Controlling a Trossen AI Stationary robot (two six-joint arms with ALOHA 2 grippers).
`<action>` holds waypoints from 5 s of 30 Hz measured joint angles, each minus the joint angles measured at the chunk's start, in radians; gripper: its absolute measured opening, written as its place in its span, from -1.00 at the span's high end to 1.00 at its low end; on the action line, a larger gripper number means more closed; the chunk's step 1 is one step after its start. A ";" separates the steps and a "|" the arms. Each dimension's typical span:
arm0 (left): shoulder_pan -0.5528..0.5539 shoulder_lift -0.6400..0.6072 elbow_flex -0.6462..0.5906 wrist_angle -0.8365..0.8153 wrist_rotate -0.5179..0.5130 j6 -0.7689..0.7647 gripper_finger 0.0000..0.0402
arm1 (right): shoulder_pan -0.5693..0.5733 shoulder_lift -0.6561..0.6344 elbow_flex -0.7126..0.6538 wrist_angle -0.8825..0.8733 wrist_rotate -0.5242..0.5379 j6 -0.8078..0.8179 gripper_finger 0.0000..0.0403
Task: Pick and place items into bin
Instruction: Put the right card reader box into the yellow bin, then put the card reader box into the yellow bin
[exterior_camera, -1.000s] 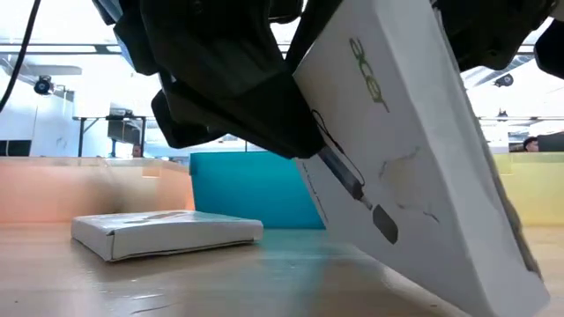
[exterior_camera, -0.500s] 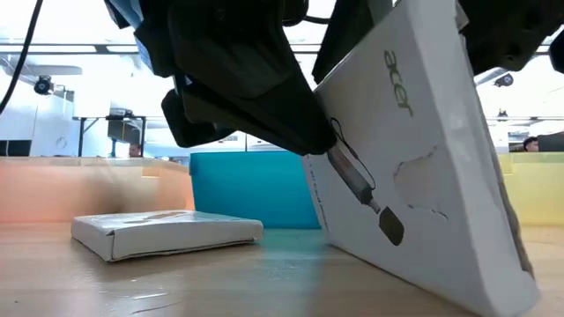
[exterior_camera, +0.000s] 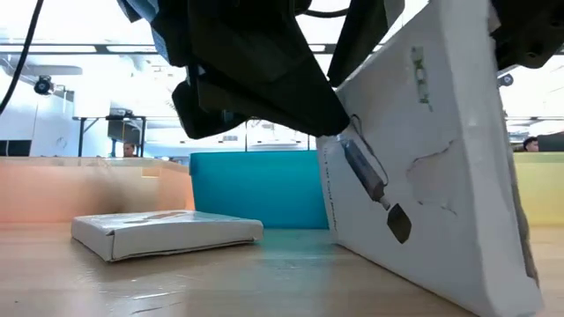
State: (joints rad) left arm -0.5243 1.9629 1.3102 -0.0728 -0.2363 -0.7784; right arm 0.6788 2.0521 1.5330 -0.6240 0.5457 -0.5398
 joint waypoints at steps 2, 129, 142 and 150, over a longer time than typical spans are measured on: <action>0.002 0.000 0.000 0.001 0.000 0.000 1.00 | 0.002 -0.002 0.000 -0.004 0.000 -0.011 0.17; -0.097 -0.178 -0.137 -0.555 -0.100 -0.698 1.00 | -0.170 -0.425 -0.438 -0.476 -0.403 1.615 0.36; -0.089 -0.212 -0.164 -0.627 -0.095 -0.648 1.00 | -0.048 -0.543 -0.445 0.046 -0.469 1.500 0.33; -0.080 -0.225 -0.370 -0.237 -0.118 -0.783 1.00 | -0.057 -0.364 -0.396 0.212 -0.424 1.513 0.78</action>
State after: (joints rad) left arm -0.6041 1.7375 0.9404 -0.3102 -0.3542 -1.5610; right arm 0.6219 1.6879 1.1365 -0.4119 0.1217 0.9732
